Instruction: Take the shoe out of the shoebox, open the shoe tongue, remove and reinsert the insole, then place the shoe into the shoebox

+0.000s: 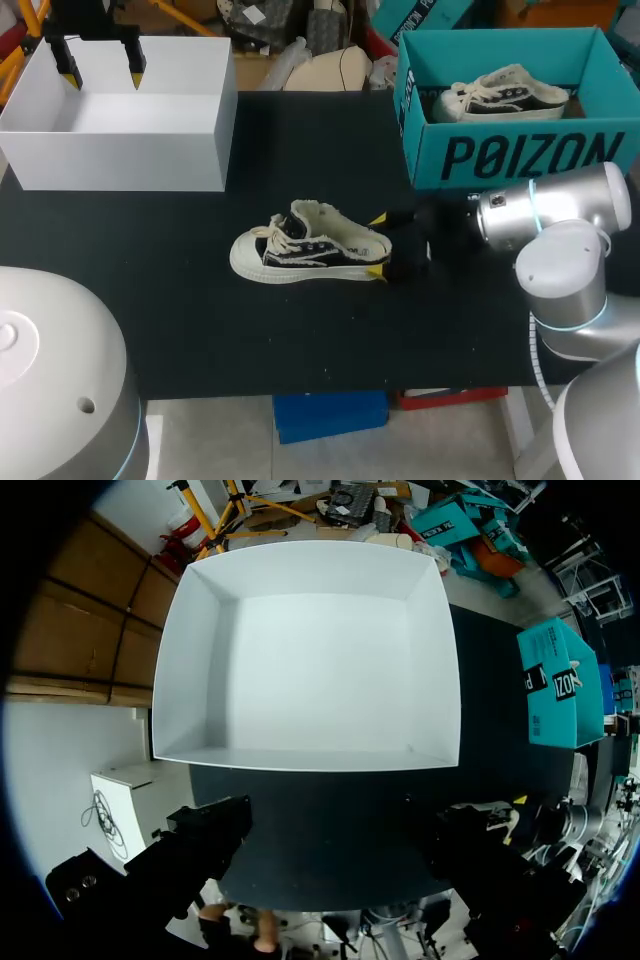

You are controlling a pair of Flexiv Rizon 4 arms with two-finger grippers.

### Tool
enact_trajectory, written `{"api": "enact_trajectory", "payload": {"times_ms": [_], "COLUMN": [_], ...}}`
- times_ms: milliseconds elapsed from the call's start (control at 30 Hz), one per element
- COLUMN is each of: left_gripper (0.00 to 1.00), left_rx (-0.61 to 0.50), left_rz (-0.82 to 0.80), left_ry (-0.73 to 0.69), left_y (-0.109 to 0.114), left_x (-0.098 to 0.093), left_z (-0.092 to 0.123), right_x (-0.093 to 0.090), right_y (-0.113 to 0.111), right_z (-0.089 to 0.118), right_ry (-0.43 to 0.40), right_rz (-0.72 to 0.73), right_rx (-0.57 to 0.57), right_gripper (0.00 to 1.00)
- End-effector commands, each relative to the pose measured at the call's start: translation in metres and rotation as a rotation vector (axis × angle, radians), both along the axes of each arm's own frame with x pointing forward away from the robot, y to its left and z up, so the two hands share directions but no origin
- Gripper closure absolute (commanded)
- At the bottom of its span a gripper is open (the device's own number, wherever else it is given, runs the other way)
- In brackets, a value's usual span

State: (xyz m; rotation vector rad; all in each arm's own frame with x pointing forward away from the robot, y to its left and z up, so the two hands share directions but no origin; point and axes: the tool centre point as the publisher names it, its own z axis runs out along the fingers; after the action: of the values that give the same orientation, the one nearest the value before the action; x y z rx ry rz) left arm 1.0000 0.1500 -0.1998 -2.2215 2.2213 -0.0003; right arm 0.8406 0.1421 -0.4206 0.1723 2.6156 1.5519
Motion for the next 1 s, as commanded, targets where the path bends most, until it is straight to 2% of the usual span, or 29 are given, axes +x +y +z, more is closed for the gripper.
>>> {"api": "enact_trajectory", "payload": {"times_ms": [33, 367, 667, 700, 733, 1000], "left_gripper": [0.0, 0.0, 0.0, 0.0, 0.0, 0.0], "left_rx": [0.0, 0.0, 0.0, 0.0, 0.0, 0.0], "left_rz": [0.0, 0.0, 0.0, 0.0, 0.0, 0.0], "left_ry": [0.0, 0.0, 0.0, 0.0, 0.0, 0.0], "left_y": [0.0, 0.0, 0.0, 0.0, 0.0, 0.0], "left_x": [0.0, 0.0, 0.0, 0.0, 0.0, 0.0], "left_z": [0.0, 0.0, 0.0, 0.0, 0.0, 0.0], "right_x": [-0.002, -0.001, 0.001, 0.001, 0.001, 0.001], "right_y": [0.007, 0.011, 0.007, 0.007, 0.008, 0.008], "right_z": [-0.004, -0.017, -0.014, -0.014, -0.014, -0.013], "right_ry": [-0.004, 0.01, 0.01, 0.009, 0.008, 0.012], "right_rz": [-0.005, -0.008, -0.005, -0.004, -0.001, 0.0], "right_rx": [0.006, 0.019, 0.014, 0.014, 0.016, 0.001], "right_gripper": [0.0, 0.0, 0.0, 0.21, 1.0, 1.0]}}
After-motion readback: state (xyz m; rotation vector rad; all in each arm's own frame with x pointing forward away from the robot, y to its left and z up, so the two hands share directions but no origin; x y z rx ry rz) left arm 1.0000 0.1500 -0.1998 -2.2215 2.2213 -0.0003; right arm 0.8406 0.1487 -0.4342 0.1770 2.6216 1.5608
